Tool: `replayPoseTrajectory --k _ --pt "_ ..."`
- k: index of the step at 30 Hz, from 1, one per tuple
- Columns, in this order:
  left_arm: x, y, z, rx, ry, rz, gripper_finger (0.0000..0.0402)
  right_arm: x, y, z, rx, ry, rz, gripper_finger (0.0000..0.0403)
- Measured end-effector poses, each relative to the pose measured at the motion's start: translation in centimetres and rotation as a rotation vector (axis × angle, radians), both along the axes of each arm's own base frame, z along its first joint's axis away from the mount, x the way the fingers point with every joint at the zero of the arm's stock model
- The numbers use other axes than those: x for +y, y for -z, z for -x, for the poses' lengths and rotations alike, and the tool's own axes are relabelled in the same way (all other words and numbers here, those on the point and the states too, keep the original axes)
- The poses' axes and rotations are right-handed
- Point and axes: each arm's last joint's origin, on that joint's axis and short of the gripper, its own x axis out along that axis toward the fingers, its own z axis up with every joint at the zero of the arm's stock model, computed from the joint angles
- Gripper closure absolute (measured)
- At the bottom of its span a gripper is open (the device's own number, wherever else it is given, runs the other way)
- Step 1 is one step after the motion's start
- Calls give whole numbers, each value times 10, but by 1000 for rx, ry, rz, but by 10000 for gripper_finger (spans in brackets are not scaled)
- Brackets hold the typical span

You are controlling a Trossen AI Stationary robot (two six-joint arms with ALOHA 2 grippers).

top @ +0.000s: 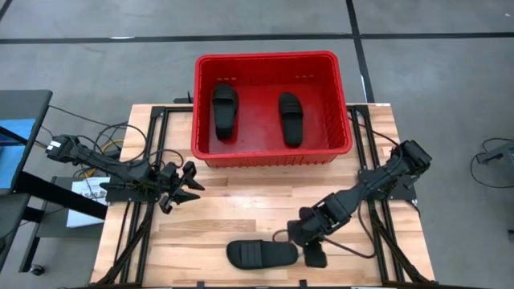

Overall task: Pick and place slides into bin
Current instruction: Put the black slipper into the red bin

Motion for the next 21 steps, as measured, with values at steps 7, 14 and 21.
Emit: replayPoseTrajectory --k 7,14,21 --pt "0 2 0 15 -1 -7 260 3 1 4 -194 -482 103 253" --pt "0 1 0 15 -2 -7 260 0 12 3 -244 -741 240 253" --pt "0 -1 -1 15 -8 -6 260 9 37 3 -224 -1003 405 253"
